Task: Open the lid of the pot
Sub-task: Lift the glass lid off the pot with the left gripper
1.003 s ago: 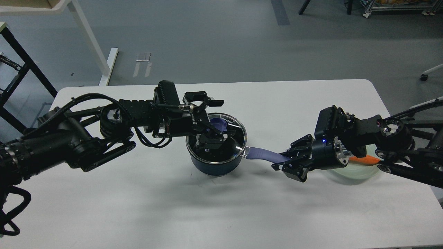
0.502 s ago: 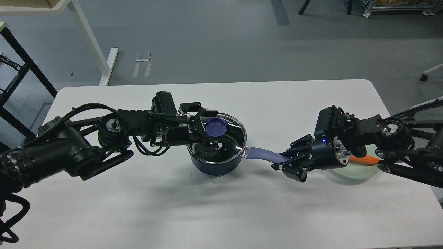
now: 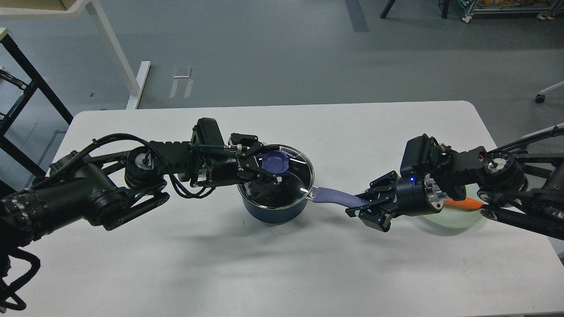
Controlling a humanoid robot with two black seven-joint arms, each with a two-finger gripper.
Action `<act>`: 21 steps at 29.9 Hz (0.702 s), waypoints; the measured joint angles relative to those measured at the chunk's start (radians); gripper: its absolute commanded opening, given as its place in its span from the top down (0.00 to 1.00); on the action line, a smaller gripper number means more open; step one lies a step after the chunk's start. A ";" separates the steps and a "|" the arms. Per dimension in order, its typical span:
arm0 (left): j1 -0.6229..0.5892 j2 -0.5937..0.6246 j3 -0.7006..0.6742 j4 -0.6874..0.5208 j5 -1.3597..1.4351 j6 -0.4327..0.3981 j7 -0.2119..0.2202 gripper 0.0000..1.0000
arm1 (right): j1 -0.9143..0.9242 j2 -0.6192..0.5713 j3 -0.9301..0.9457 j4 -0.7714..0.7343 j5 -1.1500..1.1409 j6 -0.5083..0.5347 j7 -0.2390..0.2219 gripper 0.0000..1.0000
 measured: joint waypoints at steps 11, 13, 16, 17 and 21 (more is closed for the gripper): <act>-0.016 0.003 -0.003 -0.017 0.003 0.011 -0.002 0.60 | -0.001 -0.002 0.000 0.000 0.001 -0.001 0.000 0.66; -0.024 0.024 -0.005 -0.037 0.003 0.014 -0.002 0.60 | -0.001 -0.003 0.000 0.000 0.002 -0.001 0.000 0.66; -0.040 0.091 -0.008 -0.076 0.003 0.026 -0.001 0.59 | -0.001 -0.006 0.000 0.000 0.002 -0.001 0.000 0.66; -0.042 0.113 -0.008 -0.087 0.003 0.030 -0.001 0.59 | -0.001 -0.006 0.000 0.000 0.002 -0.001 0.000 0.66; -0.045 0.226 -0.008 -0.114 -0.039 0.065 -0.001 0.59 | -0.001 -0.006 0.000 0.000 0.002 -0.001 0.000 0.66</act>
